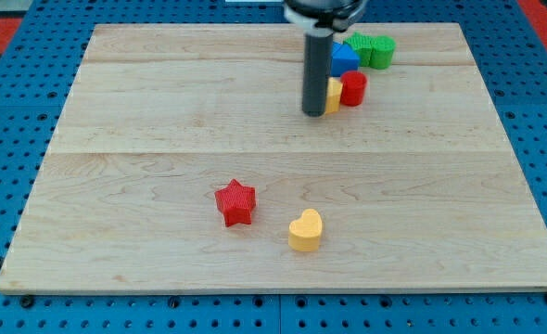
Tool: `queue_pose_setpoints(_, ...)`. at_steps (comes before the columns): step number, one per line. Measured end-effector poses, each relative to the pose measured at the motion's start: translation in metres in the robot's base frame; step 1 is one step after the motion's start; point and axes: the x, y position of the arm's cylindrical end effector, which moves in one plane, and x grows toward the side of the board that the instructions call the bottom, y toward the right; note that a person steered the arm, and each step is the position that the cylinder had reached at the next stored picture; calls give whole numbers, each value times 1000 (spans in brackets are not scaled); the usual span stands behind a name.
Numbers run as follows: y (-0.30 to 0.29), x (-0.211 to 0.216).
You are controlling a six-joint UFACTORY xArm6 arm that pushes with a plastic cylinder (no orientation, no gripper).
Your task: Move your arm towards the bottom center
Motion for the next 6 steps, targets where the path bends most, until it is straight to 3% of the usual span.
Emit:
queue_pose_setpoints(1,28,-10)
queue_pose_setpoints(2,36,20)
queue_pose_setpoints(4,104,210)
queue_pose_setpoints(5,90,258)
queue_pose_setpoints(6,60,259)
